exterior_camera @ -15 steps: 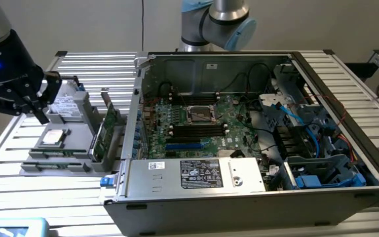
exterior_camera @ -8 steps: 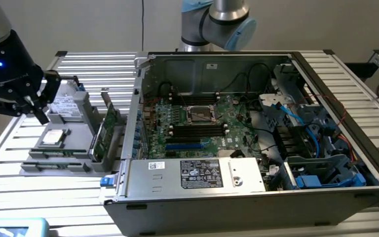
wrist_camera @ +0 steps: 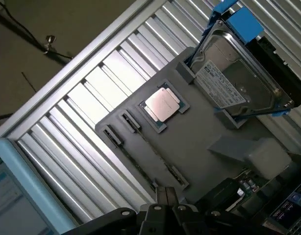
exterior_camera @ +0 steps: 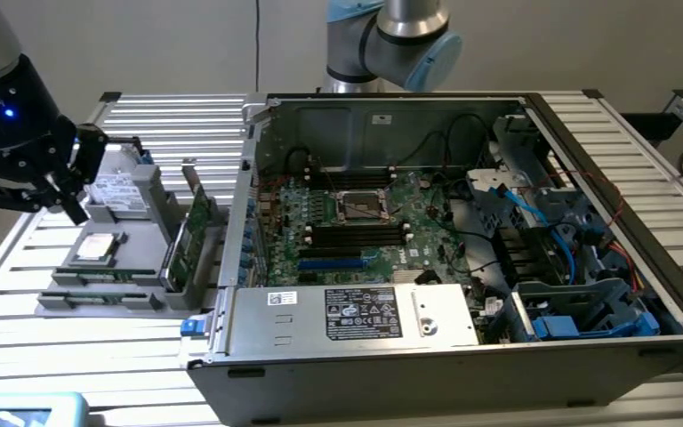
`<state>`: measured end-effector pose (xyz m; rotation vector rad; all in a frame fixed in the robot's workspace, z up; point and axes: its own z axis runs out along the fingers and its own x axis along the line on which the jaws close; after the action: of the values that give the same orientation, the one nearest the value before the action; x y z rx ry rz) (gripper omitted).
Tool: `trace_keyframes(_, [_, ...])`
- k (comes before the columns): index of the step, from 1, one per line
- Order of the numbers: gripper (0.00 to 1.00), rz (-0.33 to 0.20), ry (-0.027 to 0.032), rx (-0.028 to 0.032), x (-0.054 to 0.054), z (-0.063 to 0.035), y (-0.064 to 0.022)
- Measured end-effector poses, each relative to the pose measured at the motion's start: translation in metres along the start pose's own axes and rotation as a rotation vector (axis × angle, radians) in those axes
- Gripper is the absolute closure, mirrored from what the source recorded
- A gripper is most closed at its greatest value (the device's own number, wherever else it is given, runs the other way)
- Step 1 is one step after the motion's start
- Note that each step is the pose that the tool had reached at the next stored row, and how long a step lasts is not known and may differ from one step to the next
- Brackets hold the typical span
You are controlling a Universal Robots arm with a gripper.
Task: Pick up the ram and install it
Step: 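Pick up the ram and move it above insertion slot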
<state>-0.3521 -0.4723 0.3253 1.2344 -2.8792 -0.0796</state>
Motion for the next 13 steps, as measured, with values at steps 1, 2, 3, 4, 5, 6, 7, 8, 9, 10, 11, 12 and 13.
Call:
trace_keyframes(1, [0.89,-0.019,0.0009,-0.0003,0.0,0.0001,0.0])
trace_keyframes(2, [0.89,-0.038,0.0018,-0.0005,0.0,0.0001,0.0])
trace_keyframes(3, [0.89,-0.055,0.0027,-0.0007,0.0,0.0001,0.0])
trace_keyframes(4, [0.89,-0.073,0.0036,-0.0009,0.0,0.0002,0.0])
trace_keyframes(5, [0.89,-0.093,0.0047,-0.0012,0.0,0.0002,0.0])
trace_keyframes(6, [0.89,-0.109,0.0055,-0.0014,0.0,0.0003,0.0])
trace_keyframes(7, [0.89,-0.128,0.0064,-0.0017,0.0,0.0004,0.0])
trace_keyframes(8, [0.89,-0.146,0.0072,-0.0019,0.0,0.0004,0.0])
trace_keyframes(9, [0.89,-0.165,0.0081,-0.0021,0.0,0.0005,0.0])
trace_keyframes(10, [0.89,-0.183,0.0091,-0.0024,0.0,0.0005,0.0])
trace_keyframes(11, [0.89,-0.201,0.0099,-0.0026,0.0,0.0006,0.0])
trace_keyframes(12, [0.89,-0.219,0.0109,-0.0029,0.0,0.0007,0.0])
trace_keyframes(13, [0.89,-0.238,0.0118,-0.0031,0.0,0.0008,-0.0001])
